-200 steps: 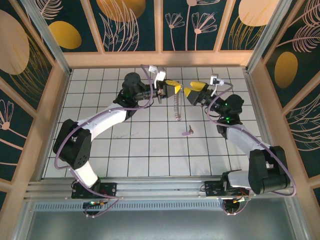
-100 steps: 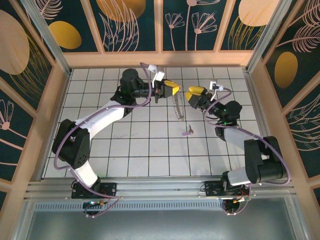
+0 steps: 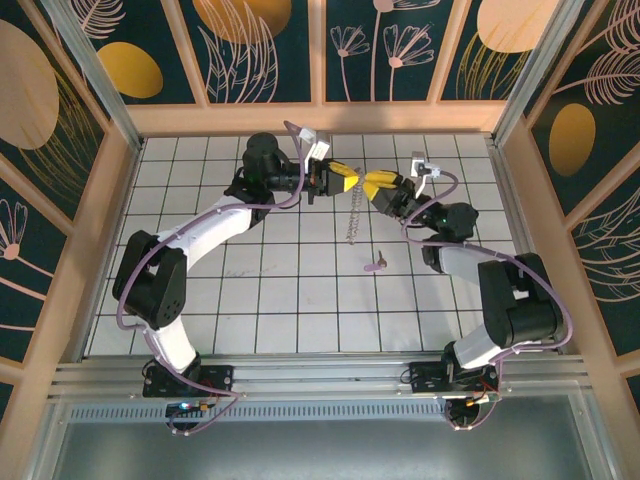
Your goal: Put the keys on the keyring
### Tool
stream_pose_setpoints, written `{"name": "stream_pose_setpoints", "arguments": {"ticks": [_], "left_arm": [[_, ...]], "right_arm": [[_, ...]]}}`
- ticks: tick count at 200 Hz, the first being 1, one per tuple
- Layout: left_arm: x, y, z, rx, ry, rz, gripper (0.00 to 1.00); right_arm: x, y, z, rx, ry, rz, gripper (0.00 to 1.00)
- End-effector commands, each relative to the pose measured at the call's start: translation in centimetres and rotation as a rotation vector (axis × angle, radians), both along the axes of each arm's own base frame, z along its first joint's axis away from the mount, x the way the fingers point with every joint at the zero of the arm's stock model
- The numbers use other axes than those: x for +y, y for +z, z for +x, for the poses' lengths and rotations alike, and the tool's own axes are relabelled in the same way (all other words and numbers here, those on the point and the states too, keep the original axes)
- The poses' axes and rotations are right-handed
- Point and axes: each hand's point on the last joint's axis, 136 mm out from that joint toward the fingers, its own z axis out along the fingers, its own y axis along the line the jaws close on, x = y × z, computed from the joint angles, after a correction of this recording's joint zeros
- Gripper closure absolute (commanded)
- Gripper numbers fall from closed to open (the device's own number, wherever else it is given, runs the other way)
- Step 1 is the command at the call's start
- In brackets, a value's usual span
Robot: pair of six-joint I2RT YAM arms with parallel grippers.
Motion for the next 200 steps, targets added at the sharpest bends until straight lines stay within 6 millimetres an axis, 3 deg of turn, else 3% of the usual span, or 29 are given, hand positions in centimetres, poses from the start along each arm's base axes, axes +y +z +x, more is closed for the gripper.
{"name": "stream_pose_setpoints", "arguments": {"ticks": [1,44,91,121,145,200], "left_arm": [[0.2,2.4,-0.4,-0.062,-0.03,-0.045,1.0],[0.2,2.6,-0.4,-0.06,-0.033,-0.048,1.0],[0.2,2.5,-0.4,-0.052,-0.036,-0.05,1.0],[0.1,2.3,-0.4,-0.043,-0.042,-0.047,1.0],[0.1,2.0,-0.5,-0.036,-0.051,-0.046,1.0],[0.2,2.5,-0.1,-0.015,-0.011,-0.07,1.0]], "right_arm": [[0.4,1.4,-0.4,-0.07,0.025,0.019,0.6],[0.9,1.4,-0.1,-0.061,0.044,0.023,0.71],[1.7,1.4,-0.2,-0.063,0.074,0.018,0.72],[1.9,1.5,-0.2,-0.068,0.082,0.016,0.83],[1.9,1.8,-0.3,-0.075,0.085,0.023,1.0],[1.5,2.3,-0.2,-0.083,0.059,0.05,1.0]]}}
